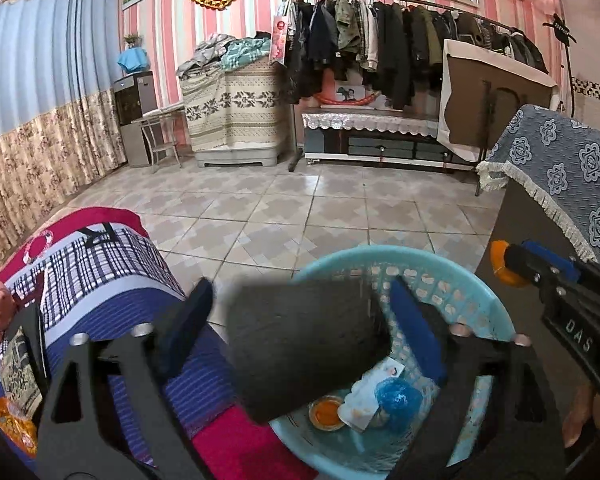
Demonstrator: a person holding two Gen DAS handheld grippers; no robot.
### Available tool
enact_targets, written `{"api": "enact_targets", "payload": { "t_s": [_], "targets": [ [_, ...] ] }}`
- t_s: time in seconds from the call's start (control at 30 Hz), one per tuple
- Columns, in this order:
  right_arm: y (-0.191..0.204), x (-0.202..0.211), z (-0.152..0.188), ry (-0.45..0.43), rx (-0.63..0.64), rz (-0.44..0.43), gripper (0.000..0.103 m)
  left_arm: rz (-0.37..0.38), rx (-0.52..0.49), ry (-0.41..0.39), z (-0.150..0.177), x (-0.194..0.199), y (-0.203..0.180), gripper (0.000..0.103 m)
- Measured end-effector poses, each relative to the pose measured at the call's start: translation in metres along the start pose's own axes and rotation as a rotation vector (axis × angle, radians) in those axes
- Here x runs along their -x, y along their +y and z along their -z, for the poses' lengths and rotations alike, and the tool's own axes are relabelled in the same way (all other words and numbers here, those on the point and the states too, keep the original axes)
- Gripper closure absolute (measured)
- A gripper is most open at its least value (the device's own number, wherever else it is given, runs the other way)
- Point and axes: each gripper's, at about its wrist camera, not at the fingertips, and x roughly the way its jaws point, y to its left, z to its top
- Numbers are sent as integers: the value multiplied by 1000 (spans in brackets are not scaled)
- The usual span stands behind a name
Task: Collect trash
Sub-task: 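Carry both items over the basket and open both tools to drop them, then grasp the whole orange with the left tool while the right tool grasps the chip bag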
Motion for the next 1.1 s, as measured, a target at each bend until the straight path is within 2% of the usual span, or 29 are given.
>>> {"api": "enact_targets", "payload": {
  "t_s": [0.5,0.63,0.7,0.77,0.97,1.1],
  "targets": [
    [27,-13,8,47,52,-32,82,-156,84,-3,11,16,69,6],
    [39,-16,9,52,70,-44,77,-191,96,-3,18,23,85,6],
    [45,-13,8,36,78,-49,70,-206,101,-9,19,28,91,6],
    [49,-9,7,20,89,-41,53,-209,115,-5,21,32,99,6],
    [54,4,0,-37,88,-12,23,-219,140,-5,24,49,113,6],
    [57,9,-2,-54,87,-11,13,-243,142,-15,29,65,122,6]
  ]
}}
